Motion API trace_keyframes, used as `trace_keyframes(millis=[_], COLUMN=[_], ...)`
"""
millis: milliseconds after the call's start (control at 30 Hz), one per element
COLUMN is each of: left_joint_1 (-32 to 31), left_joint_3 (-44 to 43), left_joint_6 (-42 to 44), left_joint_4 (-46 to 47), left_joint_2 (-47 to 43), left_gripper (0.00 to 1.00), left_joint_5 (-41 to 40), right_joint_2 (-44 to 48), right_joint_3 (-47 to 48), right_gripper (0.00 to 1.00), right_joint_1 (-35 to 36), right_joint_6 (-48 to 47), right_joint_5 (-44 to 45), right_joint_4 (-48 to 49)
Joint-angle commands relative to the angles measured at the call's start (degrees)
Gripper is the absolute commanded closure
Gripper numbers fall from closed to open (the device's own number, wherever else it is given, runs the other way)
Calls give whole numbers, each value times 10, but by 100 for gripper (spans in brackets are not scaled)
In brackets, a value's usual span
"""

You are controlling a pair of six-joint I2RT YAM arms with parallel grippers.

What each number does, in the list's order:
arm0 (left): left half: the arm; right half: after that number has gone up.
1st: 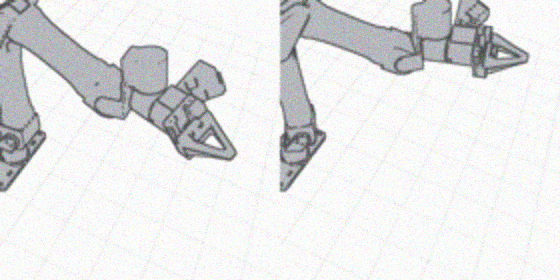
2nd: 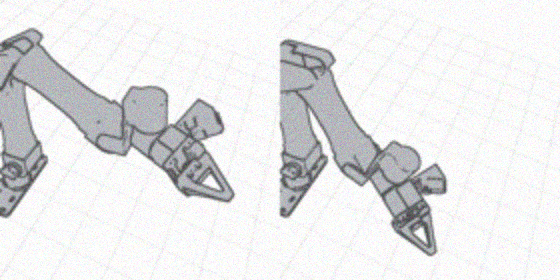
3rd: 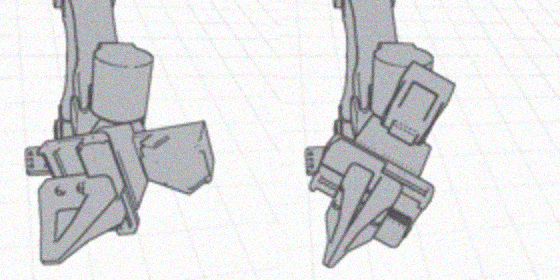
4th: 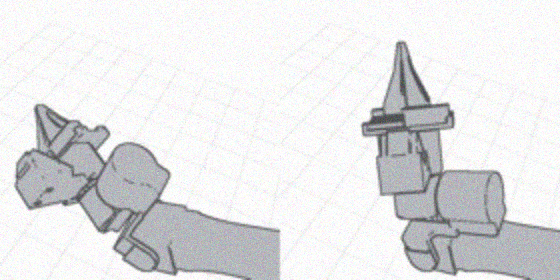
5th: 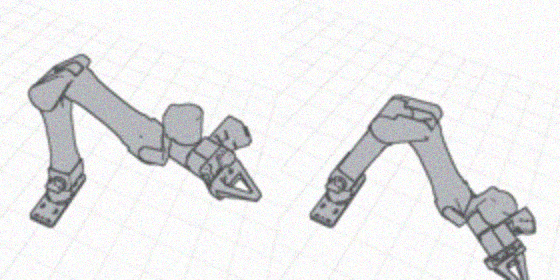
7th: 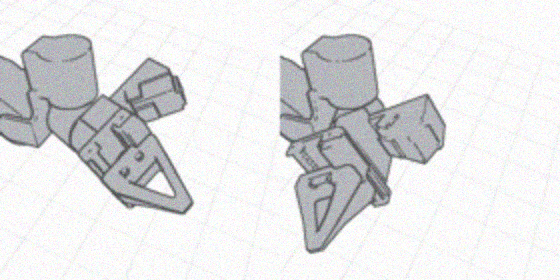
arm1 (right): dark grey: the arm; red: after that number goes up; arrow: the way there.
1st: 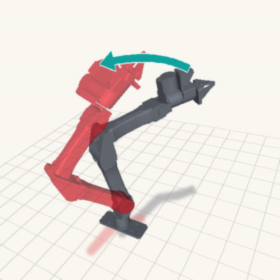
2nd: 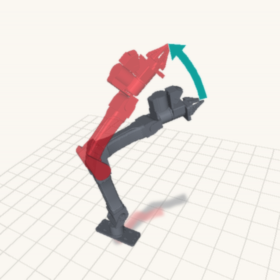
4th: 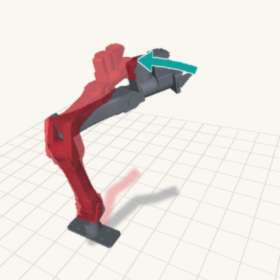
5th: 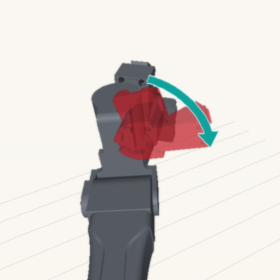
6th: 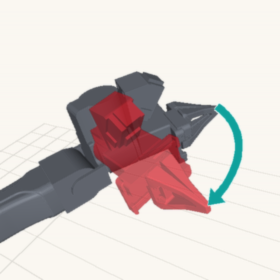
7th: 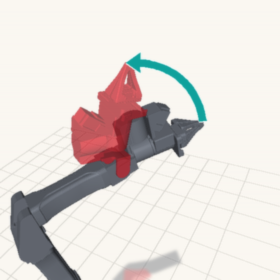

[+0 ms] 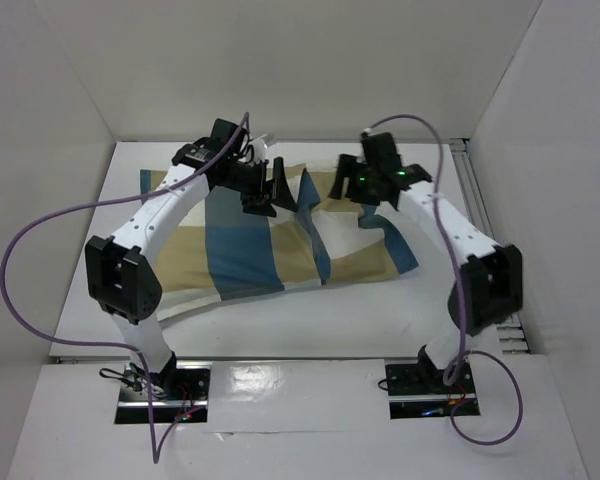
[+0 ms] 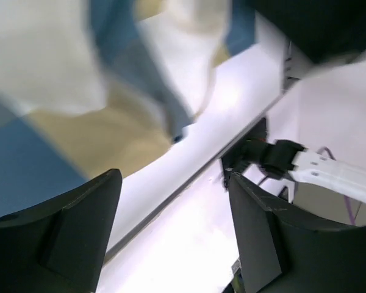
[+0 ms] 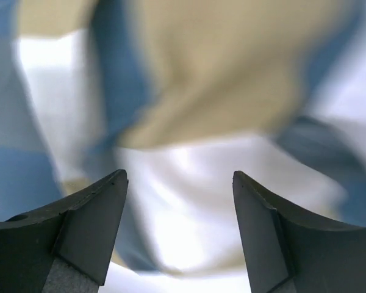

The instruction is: Put the pillow into the pillowcase

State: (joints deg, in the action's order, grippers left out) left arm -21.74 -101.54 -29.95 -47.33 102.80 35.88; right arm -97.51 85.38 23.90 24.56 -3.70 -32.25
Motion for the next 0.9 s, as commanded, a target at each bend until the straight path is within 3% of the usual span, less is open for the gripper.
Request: trace_keyframes(millis=[0,133,233,367,467,500,533,633,867], left_joint_1=[36,47,47,52,52,52,52,52,13], left_joint_3=[48,139,224,298,306,292,276,195,-43], left_joint_6=[23,-13,-39,-45,-45,-51,-51,-51,-17], left_joint_4=[-36,-41,-14,23,56,56,56,56,-3], left_joint_2=[-42,-89,-113,-89,-45,-31,-17,43,180], left_gripper=[17,18,21,27,44,62,72,94,93], left_joint_5=[-63,-184,-255,-234,-228,-228,-228,-239,-233], right_joint_2=[105,128,142,135,118,118,112,107,119], right_joint_3=[-68,-136,-209,-269,-294,-304,-304,-316,-363], right_gripper=[23,14,12,11,9,9,9,7,7], right_joint_1=[-87,-162,-194,-199,-205,-212,-219,-235,-259], right_joint_6=[5,43,59,66,66,66,66,66,73], right_joint_5=[66,91,80,71,71,71,78,78,57], right_joint_4=[-77,-107,-85,-54,-40,-40,-40,-33,-4])
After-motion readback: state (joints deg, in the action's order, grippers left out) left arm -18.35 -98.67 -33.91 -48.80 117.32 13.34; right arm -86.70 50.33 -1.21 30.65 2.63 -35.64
